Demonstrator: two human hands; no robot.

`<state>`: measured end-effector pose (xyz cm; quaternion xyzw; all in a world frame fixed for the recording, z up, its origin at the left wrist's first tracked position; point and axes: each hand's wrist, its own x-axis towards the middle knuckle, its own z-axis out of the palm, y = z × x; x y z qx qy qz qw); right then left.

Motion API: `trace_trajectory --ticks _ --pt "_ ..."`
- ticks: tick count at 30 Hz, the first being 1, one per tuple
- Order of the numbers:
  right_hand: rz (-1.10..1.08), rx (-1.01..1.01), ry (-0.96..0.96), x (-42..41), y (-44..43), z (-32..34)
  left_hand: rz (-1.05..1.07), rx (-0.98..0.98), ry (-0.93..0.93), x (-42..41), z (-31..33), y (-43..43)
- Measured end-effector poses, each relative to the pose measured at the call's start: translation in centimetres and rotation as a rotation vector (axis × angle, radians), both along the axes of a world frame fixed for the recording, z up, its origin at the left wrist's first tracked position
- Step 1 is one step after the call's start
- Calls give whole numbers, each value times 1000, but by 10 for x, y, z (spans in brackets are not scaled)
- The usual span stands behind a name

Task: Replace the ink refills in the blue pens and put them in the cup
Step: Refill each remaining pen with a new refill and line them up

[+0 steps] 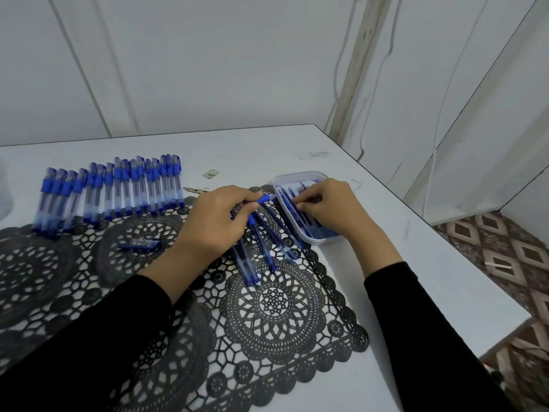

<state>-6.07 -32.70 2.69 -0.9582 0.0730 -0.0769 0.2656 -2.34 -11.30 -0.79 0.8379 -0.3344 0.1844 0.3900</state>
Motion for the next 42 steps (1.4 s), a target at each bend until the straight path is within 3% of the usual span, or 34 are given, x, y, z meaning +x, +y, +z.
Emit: trace_trajectory --ticks 11,17,21,24,28,32,42 --pt "-58 -76 -26 2 11 -2 8 1 18 1 -2 0" --pt "-142 30 -59 0 13 -2 16 0 35 0 -1 0" --pt "-207 284 -127 -1 11 -2 19 -23 29 -1 1 0" --pt "-217 602 -210 -3 12 8 11 -72 15 -2 5 5" --pt "-87 1051 -227 -7 24 25 19 -183 42 -7 10 16" --pt "3 1345 -261 -9 44 31 -37 -276 33 -15 13 32" --pt "-3 1538 -354 -12 69 33 -61 -339 35 -21 8 61"
